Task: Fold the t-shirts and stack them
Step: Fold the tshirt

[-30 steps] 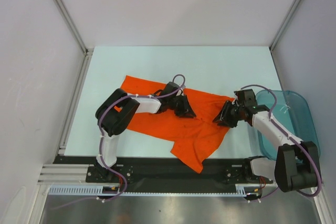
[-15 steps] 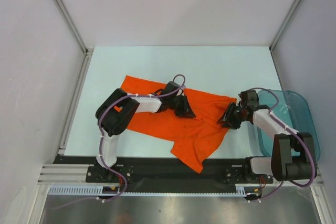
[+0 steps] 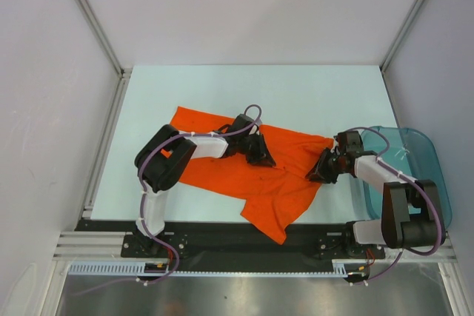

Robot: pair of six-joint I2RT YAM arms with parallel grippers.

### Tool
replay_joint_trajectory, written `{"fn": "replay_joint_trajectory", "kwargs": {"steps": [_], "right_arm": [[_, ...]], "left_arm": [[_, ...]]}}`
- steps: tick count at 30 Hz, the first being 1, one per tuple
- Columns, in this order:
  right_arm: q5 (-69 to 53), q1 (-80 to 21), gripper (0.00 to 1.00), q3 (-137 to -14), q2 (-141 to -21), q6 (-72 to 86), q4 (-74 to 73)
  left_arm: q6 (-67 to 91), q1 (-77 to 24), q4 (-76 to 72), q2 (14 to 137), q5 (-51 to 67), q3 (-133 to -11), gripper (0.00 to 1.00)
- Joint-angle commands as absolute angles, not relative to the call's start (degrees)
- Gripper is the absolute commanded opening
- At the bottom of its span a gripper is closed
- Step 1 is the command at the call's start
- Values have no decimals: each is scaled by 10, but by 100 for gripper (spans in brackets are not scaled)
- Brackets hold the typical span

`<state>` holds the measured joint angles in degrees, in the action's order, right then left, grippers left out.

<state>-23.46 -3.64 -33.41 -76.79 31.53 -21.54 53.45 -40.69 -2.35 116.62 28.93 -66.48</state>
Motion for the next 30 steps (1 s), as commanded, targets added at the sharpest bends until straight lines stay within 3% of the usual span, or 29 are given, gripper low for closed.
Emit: {"fn": "replay_joint_trajectory", "kwargs": {"steps": [1,3,4,13,30], "right_arm": [[-250,-39,19,-340,-768,317,-194],[-257,-39,2,-344,-761,318,-202],[-260,-39,0,-345,-756,319,-214],[-278,-48,0,-331,-657,369,-262],[-285,-48,0,-309,-619,388,-293]], "left_arm": [[518,-405,-19,1138,297,-686,17],[514,-404,-13,1136,298,-687,15],[512,-403,-10,1134,298,-690,13],[490,-392,46,1109,286,-696,12],[486,-379,77,1128,328,-693,13]]}}
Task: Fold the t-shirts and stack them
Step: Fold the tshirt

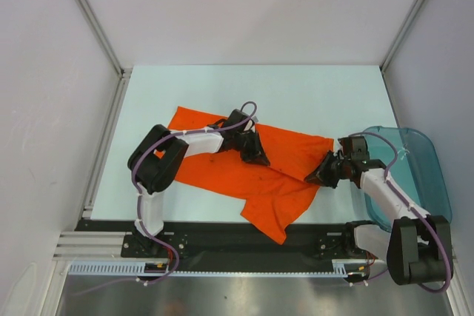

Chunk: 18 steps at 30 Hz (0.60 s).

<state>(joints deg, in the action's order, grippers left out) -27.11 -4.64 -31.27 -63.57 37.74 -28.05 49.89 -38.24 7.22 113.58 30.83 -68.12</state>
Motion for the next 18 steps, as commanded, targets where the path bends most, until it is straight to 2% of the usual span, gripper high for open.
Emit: {"fn": "replay_joint_trajectory", "kwargs": {"steps": [1,5,11,12,14,17,18], "right_arm": [[-285,-49,0,-303,-616,388,-292],[-281,-49,0,-290,-613,388,-289],[-271,-48,1,-287,-618,381,-292],[-266,-49,4,-287,-619,379,-293],[-259,-47,11,-291,-622,365,-302],[-232,-41,27,-322,-619,324,-339],[-216,-38,38,-342,-620,317,-358]], "left_arm": [[484,-380,80,1129,327,-693,13],[476,-379,93,1126,324,-695,9],[463,-380,121,1113,315,-693,9],[461,-379,125,1111,314,-697,11],[447,-378,153,1107,302,-704,21],[408,-374,188,1083,282,-713,35],[397,-371,197,1077,279,-718,39]]}}
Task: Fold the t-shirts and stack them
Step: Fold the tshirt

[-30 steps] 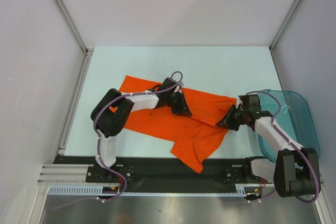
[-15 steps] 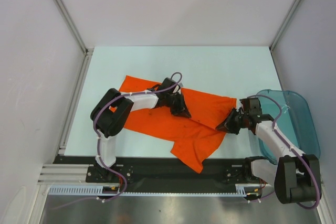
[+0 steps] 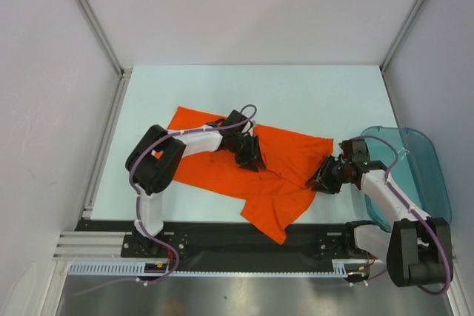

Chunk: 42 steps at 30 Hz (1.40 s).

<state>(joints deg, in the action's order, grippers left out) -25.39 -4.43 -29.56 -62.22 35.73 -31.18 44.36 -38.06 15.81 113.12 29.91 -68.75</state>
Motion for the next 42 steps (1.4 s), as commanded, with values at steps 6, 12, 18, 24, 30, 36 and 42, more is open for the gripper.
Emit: {"fn": "replay_joint_trajectory", "kwargs": {"steps": [6,12,18,24,30,36,42], "right_arm": [[-195,-25,58,-408,-656,313,-359],[-128,-12,63,-517,-749,279,-343],[-94,16,68,-620,-878,260,-339],[-76,29,64,-685,-965,239,-341],[-91,42,49,-698,-1017,230,-337],[-105,46,49,-698,-1034,219,-337],[-101,57,49,-694,-1025,207,-342]], "left_arm": [[304,-312,264,984,265,-729,54],[172,-192,286,961,236,-777,66],[105,-89,320,1043,148,-878,63],[114,-2,315,1149,141,-951,60],[46,26,333,1222,101,-1019,63],[36,27,338,1271,104,-1062,60],[40,26,342,1301,131,-1078,60]]}}
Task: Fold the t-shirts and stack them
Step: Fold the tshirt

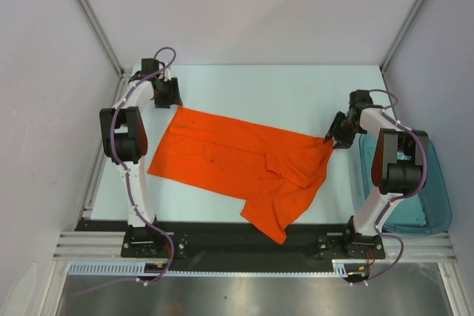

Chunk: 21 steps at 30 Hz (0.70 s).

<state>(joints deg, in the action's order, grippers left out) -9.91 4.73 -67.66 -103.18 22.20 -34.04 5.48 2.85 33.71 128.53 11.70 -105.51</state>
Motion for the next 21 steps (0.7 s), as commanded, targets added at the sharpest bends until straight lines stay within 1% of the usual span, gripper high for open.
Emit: {"fn": "replay_joint_trajectory", "kwargs": {"steps": [1,5,16,19,21], "right_arm": [[-104,59,49,-694,-1024,206,-343],[-105,63,50,-693,-1024,201,-340],[-117,64,50,-693,-1055,195,-325],[-115,65,50,-694,-1061,192,-323],[-113,64,50,-695,-1065,190,-323]], "left_arm": [[40,26,344,1307,133,-1078,60],[41,26,347,1315,140,-1078,59],[53,25,347,1321,178,-1070,47],[60,25,345,1324,189,-1071,42],[67,25,345,1325,193,-1071,35]]}}
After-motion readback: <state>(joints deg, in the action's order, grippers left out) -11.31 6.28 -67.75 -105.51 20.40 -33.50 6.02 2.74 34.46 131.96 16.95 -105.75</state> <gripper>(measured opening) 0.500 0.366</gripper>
